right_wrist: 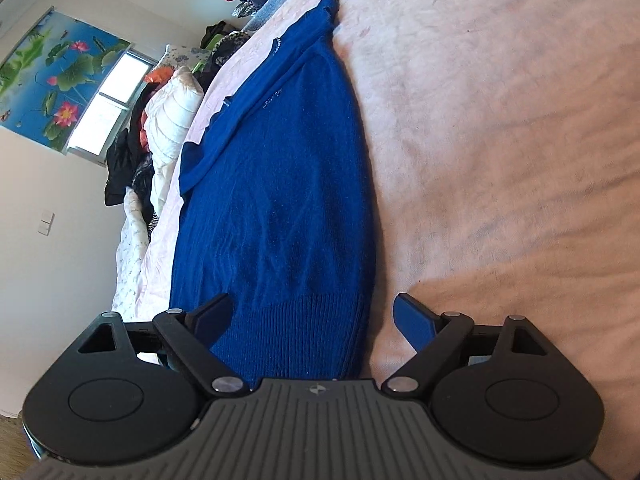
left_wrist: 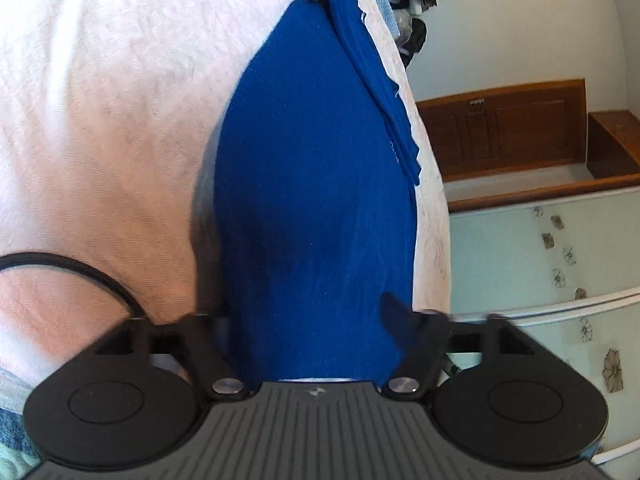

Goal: Fold small clothes

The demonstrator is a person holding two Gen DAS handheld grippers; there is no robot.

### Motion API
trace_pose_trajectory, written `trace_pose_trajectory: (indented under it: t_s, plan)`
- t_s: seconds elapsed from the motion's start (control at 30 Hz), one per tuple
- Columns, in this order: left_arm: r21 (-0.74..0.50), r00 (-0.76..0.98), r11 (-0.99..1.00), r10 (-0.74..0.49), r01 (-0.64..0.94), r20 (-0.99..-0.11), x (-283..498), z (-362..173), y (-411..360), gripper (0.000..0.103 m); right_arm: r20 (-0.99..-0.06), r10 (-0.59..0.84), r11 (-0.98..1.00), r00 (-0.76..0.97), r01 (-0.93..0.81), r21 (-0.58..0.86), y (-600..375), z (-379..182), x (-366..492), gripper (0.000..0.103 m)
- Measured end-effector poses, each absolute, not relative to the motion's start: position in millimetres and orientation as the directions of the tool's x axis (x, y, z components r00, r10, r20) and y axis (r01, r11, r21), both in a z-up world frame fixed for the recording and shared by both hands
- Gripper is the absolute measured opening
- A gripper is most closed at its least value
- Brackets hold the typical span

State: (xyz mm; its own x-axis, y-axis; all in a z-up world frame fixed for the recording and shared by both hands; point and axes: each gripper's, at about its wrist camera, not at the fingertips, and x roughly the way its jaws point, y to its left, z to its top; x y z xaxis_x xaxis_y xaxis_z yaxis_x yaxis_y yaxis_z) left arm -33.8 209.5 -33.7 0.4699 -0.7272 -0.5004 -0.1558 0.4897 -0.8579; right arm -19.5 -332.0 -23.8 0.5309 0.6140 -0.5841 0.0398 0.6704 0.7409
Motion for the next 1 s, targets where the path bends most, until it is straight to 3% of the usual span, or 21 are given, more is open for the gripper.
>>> trace_pose_trajectory:
  t_s: [0.03,0.1,0.47,0.53,0.6,0.7,0.87,0.93,0.97,1.0]
  plan:
    - [-0.853,0.457,0.497,-0.729,-0.159,-0.510,-32.0,-34.4,207.5,0.030,-0.584,0.616,0.668,0.529,0.042,0.743,-332.8,-23.6,-20.1,0.090]
    - [-0.845,0.437,0.517,-0.734,-0.138,-0.520,-31.6,-34.8,203.6,0.017,-0.587,0.616,0.666,0.525,0.050,0.744,-334.6,-22.6,-21.1,0.089]
    - [-0.838,0.429,0.538,-0.738,-0.094,-0.522,-23.6,-26.4,192.1,0.007,-0.562,0.715,0.592,0.416,0.067,0.803,-331.0,-32.7,-19.2,0.082]
    - [-0.835,0.422,0.540,-0.736,-0.105,-0.529,-23.1,-29.5,193.5,0.007,-0.572,0.708,0.609,0.413,0.054,0.792,-326.7,-31.5,-16.8,0.074]
    - [-0.833,0.411,0.539,-0.737,-0.124,-0.537,-24.7,-34.5,196.9,0.007,-0.582,0.706,0.611,0.403,0.067,0.789,-327.1,-33.8,-14.7,0.057]
    - [-0.829,0.404,0.539,-0.731,-0.153,-0.550,-26.8,-41.4,200.2,0.007,-0.574,0.719,0.586,0.392,0.103,0.804,-336.4,-43.0,-16.2,0.040]
    - [-0.824,0.400,0.542,-0.727,-0.165,-0.558,-26.7,-45.0,199.4,0.007,-0.535,0.751,0.521,0.387,0.151,0.840,-342.3,-57.4,-22.3,0.033]
    - [-0.814,0.405,0.558,-0.715,-0.162,-0.570,-24.8,-43.1,196.4,0.007,-0.540,0.751,0.522,0.379,0.158,0.838,-339.8,-59.6,-22.5,0.024]
    - [-0.800,0.422,0.580,-0.693,-0.154,-0.584,-25.7,-39.1,196.4,0.007,-0.542,0.751,0.523,0.377,0.160,0.837,-338.5,-60.8,-22.2,0.008]
    - [-0.790,0.431,0.596,-0.681,-0.144,-0.592,-25.1,-35.3,195.2,0.007,-0.540,0.748,0.524,0.385,0.156,0.837,-338.5,-61.3,-22.6,0.009]
